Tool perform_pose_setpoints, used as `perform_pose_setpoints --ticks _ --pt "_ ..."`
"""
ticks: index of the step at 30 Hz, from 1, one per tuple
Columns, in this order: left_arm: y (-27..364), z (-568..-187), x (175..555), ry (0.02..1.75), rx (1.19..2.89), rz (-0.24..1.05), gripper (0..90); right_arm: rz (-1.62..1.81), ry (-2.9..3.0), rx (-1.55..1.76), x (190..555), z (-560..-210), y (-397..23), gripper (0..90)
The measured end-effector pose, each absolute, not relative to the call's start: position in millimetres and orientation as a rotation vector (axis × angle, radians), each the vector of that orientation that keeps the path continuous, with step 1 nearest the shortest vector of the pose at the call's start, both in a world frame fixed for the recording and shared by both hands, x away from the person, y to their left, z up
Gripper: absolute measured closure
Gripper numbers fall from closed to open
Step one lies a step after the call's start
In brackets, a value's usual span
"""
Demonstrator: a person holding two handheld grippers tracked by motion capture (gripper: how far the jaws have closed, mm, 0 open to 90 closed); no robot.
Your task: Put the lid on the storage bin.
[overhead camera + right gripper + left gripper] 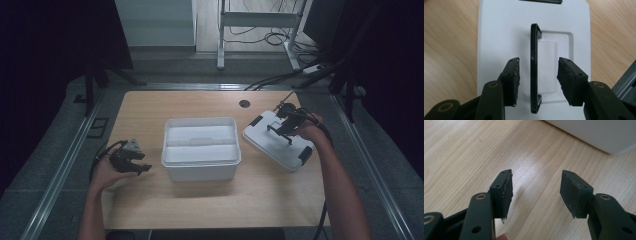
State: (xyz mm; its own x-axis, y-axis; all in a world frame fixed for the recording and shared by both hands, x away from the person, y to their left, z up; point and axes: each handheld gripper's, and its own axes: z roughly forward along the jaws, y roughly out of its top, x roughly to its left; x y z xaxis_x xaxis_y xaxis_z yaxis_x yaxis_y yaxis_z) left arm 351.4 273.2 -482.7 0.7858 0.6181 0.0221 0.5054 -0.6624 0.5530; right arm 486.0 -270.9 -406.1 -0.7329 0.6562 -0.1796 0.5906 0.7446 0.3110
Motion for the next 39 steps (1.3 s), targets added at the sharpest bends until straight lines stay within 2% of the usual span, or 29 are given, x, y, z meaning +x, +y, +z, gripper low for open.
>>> perform_pose_setpoints --ticks 6,13,16,21,30,39 --pt "272 -487 352 0.828 2.445 0.251 43.6 0.286 2.683 0.994 496 -421 -268 55.8" --pt "273 -490 349 0.840 2.431 0.244 43.5 0.216 2.739 0.990 501 -435 -265 69.1" --pt "272 -491 349 0.848 2.434 0.242 43.5 0.189 2.763 0.961 501 -437 -264 78.5" --pt "271 -492 349 0.841 2.444 0.245 43.5 0.175 2.753 0.903 499 -435 -265 83.5" --pt "276 -494 348 0.854 2.430 0.237 43.8 0.220 2.737 0.817 484 -412 -274 84.0" --pt "275 -493 347 0.845 2.427 0.253 44.1 0.274 2.705 0.677 457 -354 -266 83.9"
